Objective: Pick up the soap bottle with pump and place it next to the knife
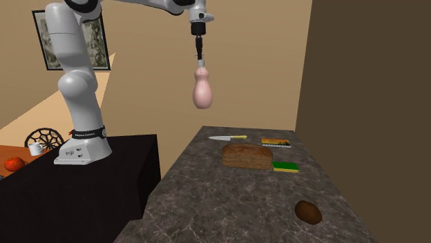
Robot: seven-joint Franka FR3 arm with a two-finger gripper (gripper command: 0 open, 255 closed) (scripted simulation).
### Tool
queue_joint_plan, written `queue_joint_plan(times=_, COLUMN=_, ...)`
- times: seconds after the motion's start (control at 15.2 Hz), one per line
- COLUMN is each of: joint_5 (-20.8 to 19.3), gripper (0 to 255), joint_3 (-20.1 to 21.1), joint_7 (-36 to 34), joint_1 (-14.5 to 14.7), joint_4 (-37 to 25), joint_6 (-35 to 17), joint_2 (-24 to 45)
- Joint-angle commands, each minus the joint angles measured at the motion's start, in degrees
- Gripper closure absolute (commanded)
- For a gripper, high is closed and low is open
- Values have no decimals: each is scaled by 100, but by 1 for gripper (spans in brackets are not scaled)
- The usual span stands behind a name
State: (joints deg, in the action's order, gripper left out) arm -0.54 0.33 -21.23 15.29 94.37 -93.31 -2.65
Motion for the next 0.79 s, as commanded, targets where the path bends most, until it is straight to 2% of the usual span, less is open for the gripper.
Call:
queue_joint_plan(times=0.0, joint_5=-4, gripper=255, joint_3=136, joint_7=-266, joint_1=122, joint_4=-131, joint_6=52, joint_2=74)
queue_joint_plan(times=0.4, joint_5=-61, gripper=255, joint_3=538, joint_7=-1061, joint_1=517, joint_4=-733, joint_6=176, joint_2=564)
queue_joint_plan(times=0.73, joint_5=-180, gripper=255, joint_3=827, joint_7=-1706, joint_1=890, joint_4=-1494, joint_6=367, joint_2=1153)
